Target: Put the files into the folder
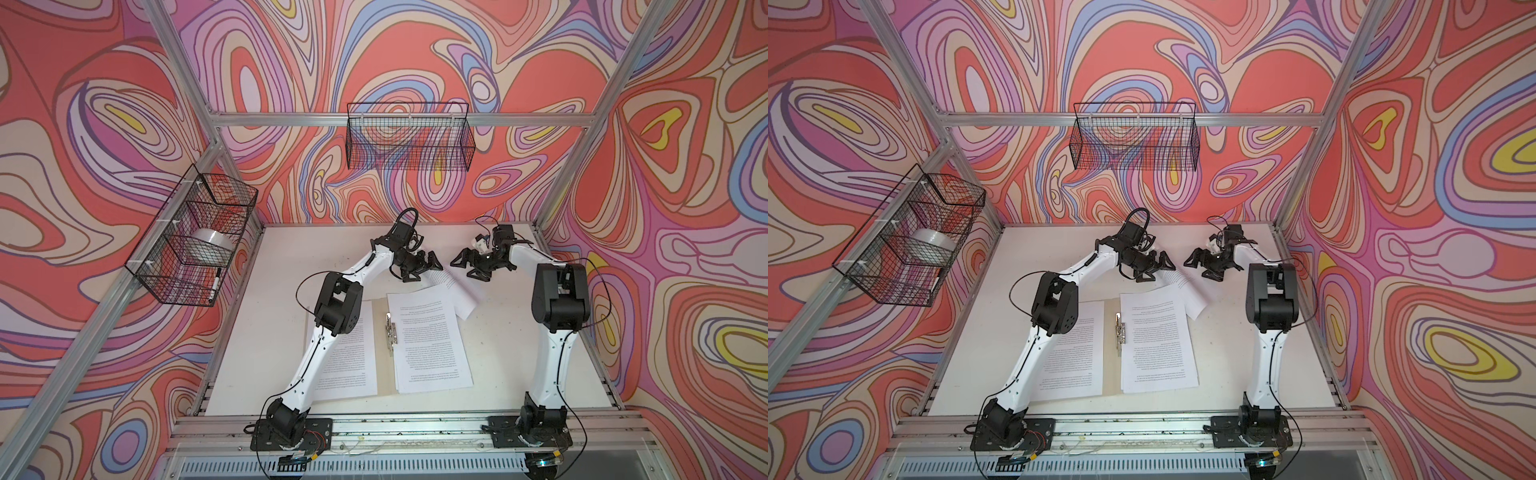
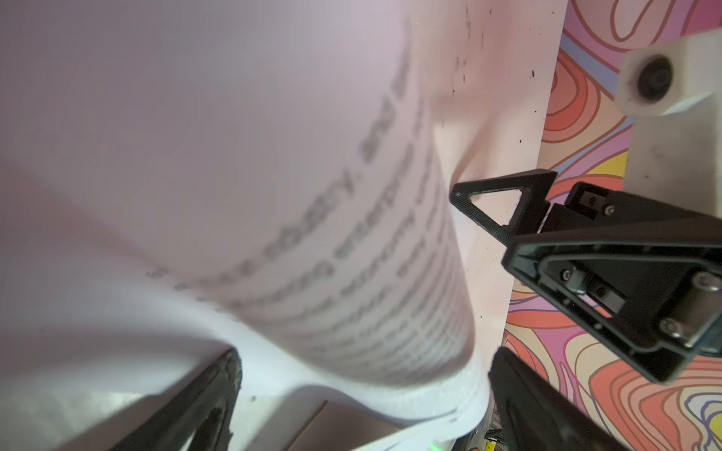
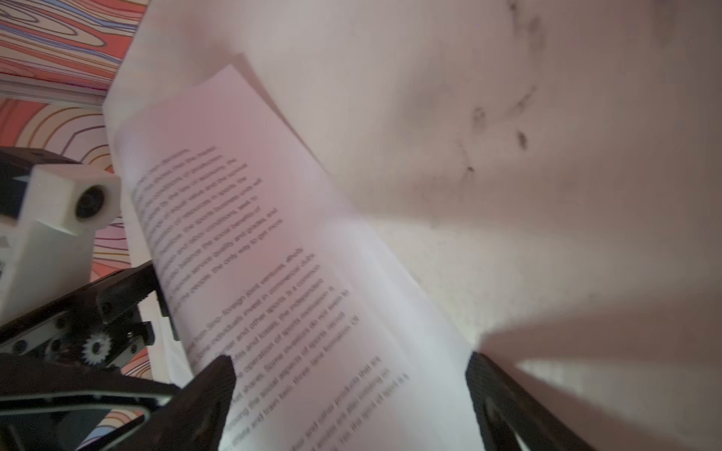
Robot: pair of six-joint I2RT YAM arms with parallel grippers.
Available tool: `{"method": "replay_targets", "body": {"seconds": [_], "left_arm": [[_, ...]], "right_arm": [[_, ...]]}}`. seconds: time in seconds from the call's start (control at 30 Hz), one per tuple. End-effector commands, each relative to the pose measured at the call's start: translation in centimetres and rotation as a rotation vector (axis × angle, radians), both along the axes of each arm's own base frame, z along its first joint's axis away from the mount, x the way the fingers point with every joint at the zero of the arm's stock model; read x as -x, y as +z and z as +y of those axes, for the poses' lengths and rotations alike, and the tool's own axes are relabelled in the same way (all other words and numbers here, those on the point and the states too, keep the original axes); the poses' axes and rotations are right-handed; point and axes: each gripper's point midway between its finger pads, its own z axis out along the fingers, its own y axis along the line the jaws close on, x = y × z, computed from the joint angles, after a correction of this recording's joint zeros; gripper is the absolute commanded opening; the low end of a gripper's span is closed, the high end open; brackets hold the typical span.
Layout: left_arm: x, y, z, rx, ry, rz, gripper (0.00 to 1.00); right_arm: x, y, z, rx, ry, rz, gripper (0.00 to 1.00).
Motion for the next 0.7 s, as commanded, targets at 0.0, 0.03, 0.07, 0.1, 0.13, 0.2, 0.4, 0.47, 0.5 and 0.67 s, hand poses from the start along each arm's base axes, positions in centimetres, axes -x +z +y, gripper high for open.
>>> {"method": "replay_targets", "body": {"seconds": [0.0, 0.03, 0.07, 0.1, 0.13, 0.2, 0.4, 0.47, 0.5, 0.67], "left_arm": [[1.6, -5.3, 1.4, -0.103, 0.0, 0.109, 1.0], [1.7, -5.4, 1.4, -0.105, -0.001, 0.109, 1.0], [1.7, -5.5, 1.5, -0.106, -0.001, 0.111, 1.0], [1.7, -5.5, 1.5, -0.106, -0.002, 0.113, 1.0], [1.8, -5.6, 1.6, -0.107, -0.002, 0.116, 1.0], [1.8, -5.7, 1.6, -0.11, -0.001, 0.116, 1.0], [1.3, -5.0, 1.6, -0.087, 0.007, 0.11, 1.0], [1.0, -4.3, 1.6, -0.072, 0.012, 0.102, 1.0], [0.8, -3.8, 1.7, -0.057, 0.018, 0.101, 1.0], [-0.8, -2.7, 3.1, -0.056, 0.064, 0.077, 1.0]], "right_arm": [[-1.1, 1.1, 1.9, -0.137, 0.051, -0.036, 0.98], [-1.4, 1.4, 2.1, -0.161, 0.052, -0.048, 0.98], [-1.7, 1.8, 2.3, -0.199, 0.055, -0.06, 0.97], [-1.9, 2.1, 2.5, -0.233, 0.056, -0.066, 0.97], [-2.2, 2.3, 2.6, -0.248, 0.059, -0.073, 0.97], [-2.4, 2.3, 2.8, -0.269, 0.056, -0.069, 0.96], [-2.2, 3.1, 1.2, -0.157, -0.019, -0.098, 0.95], [-2.4, 3.4, -1.4, -0.04, -0.136, -0.099, 0.97], [-2.2, 3.3, -2.9, 0.011, -0.185, -0.078, 0.97], [-0.5, 2.0, -8.6, 0.28, -0.345, -0.041, 0.98]]}}
